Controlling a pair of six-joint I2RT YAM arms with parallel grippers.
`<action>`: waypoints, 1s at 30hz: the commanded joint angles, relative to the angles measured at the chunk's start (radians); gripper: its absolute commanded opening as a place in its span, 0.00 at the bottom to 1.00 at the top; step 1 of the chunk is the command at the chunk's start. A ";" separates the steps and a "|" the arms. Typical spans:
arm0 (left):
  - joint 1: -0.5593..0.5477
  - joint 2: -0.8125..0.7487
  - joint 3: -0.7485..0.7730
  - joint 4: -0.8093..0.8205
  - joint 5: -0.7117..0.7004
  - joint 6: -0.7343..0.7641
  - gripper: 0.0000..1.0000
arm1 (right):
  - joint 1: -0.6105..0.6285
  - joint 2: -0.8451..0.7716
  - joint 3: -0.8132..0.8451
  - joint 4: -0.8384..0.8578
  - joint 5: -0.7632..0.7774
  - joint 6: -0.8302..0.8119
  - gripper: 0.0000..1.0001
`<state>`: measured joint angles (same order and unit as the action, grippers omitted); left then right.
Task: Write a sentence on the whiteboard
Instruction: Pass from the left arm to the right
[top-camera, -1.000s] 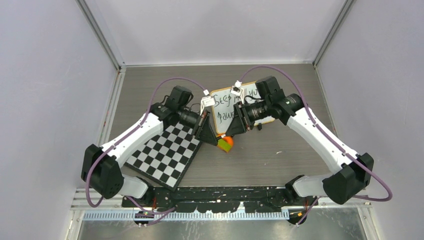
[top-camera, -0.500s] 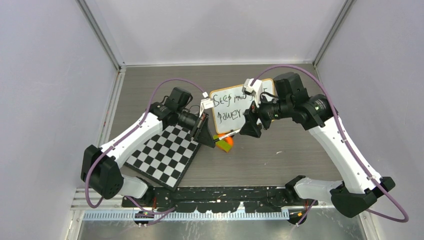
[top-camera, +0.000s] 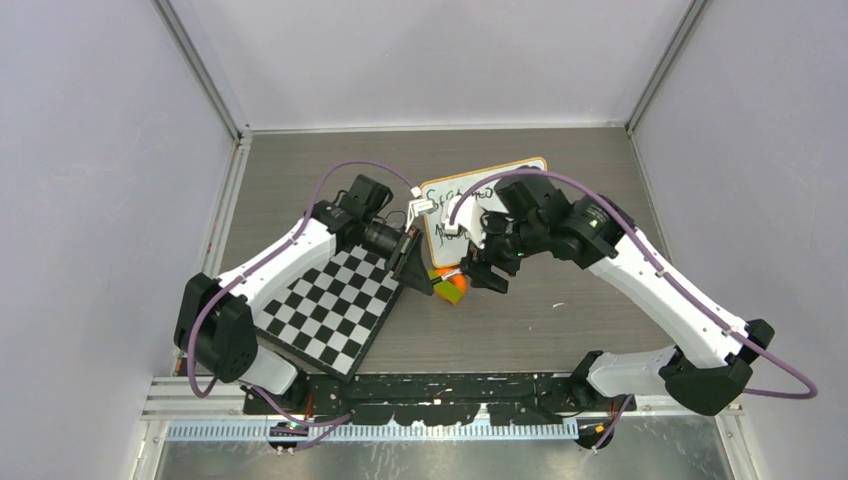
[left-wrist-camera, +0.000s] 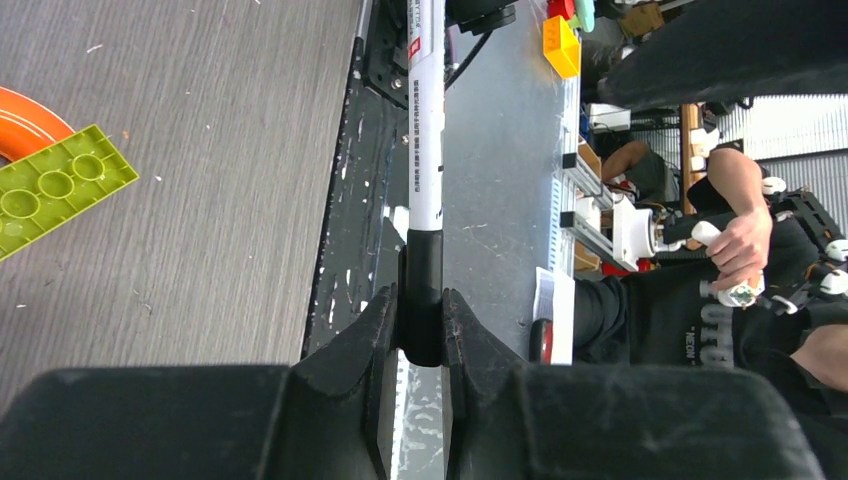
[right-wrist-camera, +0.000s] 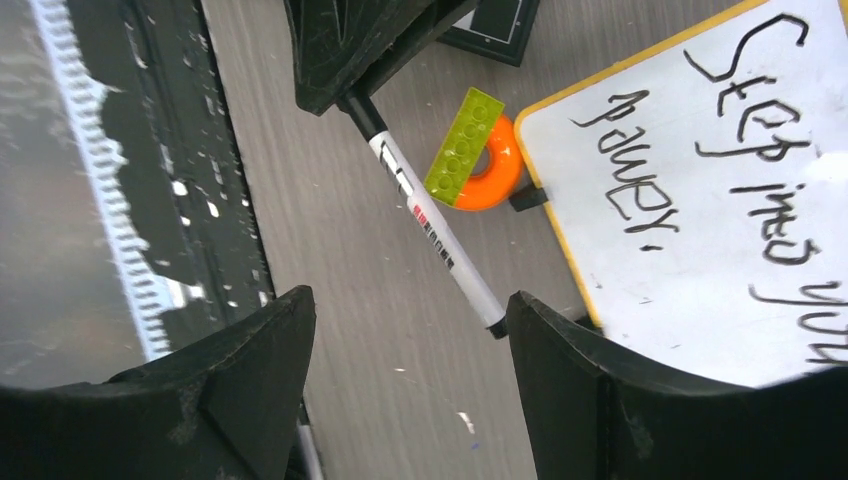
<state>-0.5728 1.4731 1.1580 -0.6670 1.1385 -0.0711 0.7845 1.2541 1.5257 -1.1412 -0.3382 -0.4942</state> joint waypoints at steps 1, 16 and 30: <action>0.007 0.009 0.043 -0.007 0.058 -0.018 0.00 | 0.095 0.028 -0.023 0.046 0.198 -0.112 0.74; -0.002 0.026 0.051 -0.017 0.140 -0.013 0.00 | 0.232 0.078 -0.142 0.101 0.280 -0.198 0.49; 0.001 -0.005 0.060 -0.040 0.115 0.036 0.19 | 0.252 0.055 -0.150 0.103 0.299 -0.195 0.00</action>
<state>-0.5747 1.5036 1.1706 -0.6914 1.2423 -0.0654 1.0306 1.3464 1.3651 -1.0595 -0.0517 -0.6979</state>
